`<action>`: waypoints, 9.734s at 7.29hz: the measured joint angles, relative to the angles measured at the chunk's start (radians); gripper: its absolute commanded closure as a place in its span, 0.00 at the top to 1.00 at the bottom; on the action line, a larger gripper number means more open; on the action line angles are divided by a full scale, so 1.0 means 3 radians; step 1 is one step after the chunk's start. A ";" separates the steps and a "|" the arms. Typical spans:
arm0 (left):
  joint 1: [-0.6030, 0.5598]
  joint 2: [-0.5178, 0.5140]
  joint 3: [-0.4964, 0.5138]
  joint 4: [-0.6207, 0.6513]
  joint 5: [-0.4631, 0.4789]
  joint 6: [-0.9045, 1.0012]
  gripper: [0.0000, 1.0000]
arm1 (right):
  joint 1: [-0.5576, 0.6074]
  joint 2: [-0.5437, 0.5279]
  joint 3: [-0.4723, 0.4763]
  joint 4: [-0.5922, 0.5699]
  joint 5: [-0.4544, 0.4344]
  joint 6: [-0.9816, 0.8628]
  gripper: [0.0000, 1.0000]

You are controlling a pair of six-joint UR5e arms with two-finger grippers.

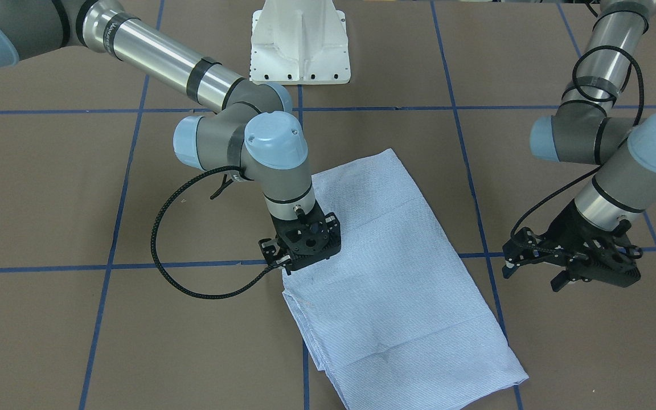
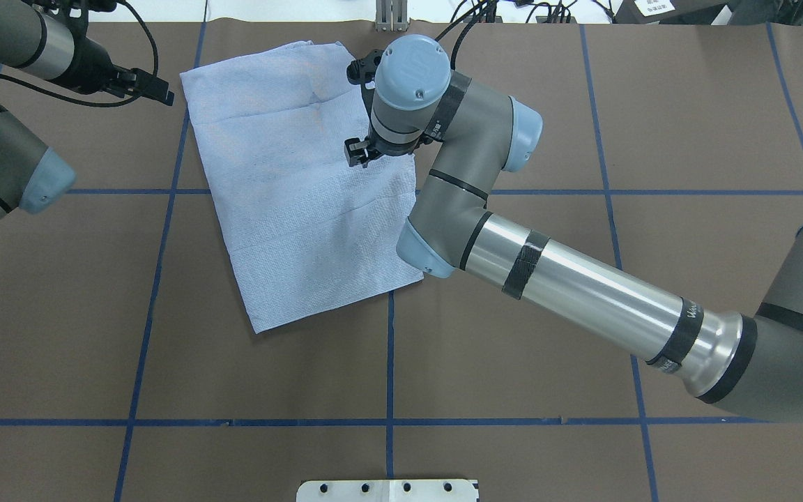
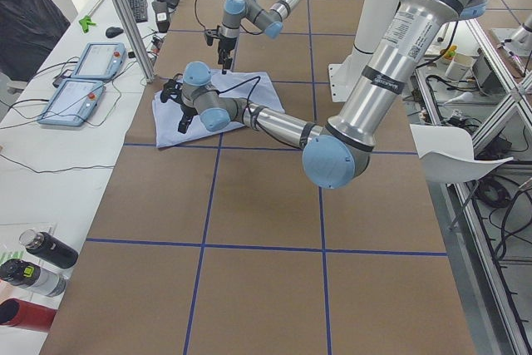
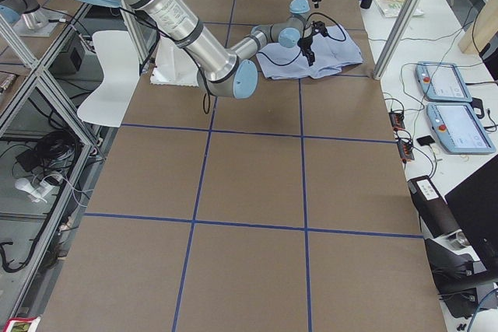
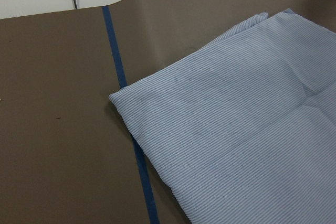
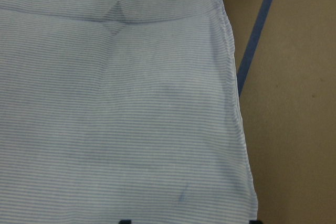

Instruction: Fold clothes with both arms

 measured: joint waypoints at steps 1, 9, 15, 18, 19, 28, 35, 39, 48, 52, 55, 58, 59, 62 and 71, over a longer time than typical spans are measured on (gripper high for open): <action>0.0000 0.0014 -0.0019 0.0000 0.0000 0.0000 1.00 | -0.0013 -0.0088 0.0196 -0.0171 0.0124 0.0488 0.98; 0.0000 0.0062 -0.0070 0.0000 0.0000 0.0000 1.00 | -0.0486 -0.0654 0.0721 -0.0182 -0.0475 0.2088 0.70; 0.0000 0.0101 -0.0099 -0.0001 0.0005 0.0000 1.00 | -0.0624 -0.0802 0.0921 -0.0200 -0.0611 0.2126 0.66; 0.0000 0.0101 -0.0105 0.0000 0.0005 0.0000 1.00 | -0.0669 -0.0888 0.1064 -0.0229 -0.0633 0.2132 0.55; 0.0000 0.0101 -0.0109 0.0000 0.0005 0.0000 1.00 | -0.0684 -0.0881 0.1067 -0.0229 -0.0635 0.2133 0.55; 0.0000 0.0104 -0.0120 0.0000 0.0005 0.0000 1.00 | -0.0735 -0.0882 0.1057 -0.0284 -0.0717 0.2085 0.00; 0.0000 0.0102 -0.0127 0.0000 0.0004 0.0000 1.00 | -0.0768 -0.0901 0.1296 -0.0518 -0.0773 0.2072 0.00; 0.0019 0.0097 -0.0199 0.0000 -0.0004 -0.0191 1.00 | -0.0783 -0.1021 0.1724 -0.0820 -0.0794 0.2162 0.00; 0.1816 0.0728 -0.1731 0.0013 0.0881 -0.3027 1.00 | -0.1465 -0.1678 0.2606 -0.1017 -0.1684 0.2863 0.00; 0.2314 0.0745 -0.1719 0.0246 0.1217 -0.3503 1.00 | -0.1450 -0.1664 0.2605 -0.1018 -0.1698 0.2854 0.36; 0.2429 0.0741 -0.1700 0.0327 0.1245 -0.3578 0.90 | -0.1440 -0.1657 0.2611 -0.1016 -0.1699 0.2854 0.36; 0.2545 0.0740 -0.1691 0.0388 0.1363 -0.3654 0.87 | -0.1436 -0.1652 0.2619 -0.1018 -0.1699 0.2854 0.36; 0.2557 0.0738 -0.1691 0.0431 0.1374 -0.3656 0.84 | -0.1436 -0.1651 0.2622 -0.1020 -0.1699 0.2854 0.36; 0.2572 0.0726 -0.1688 0.0512 0.1380 -0.3660 0.59 | -0.1436 -0.1651 0.2625 -0.1017 -0.1699 0.2854 0.36; 0.2577 0.0708 -0.1729 0.0519 0.1359 -0.3651 0.00 | -0.1321 -0.1665 0.2577 -0.0965 -0.1678 0.2518 0.93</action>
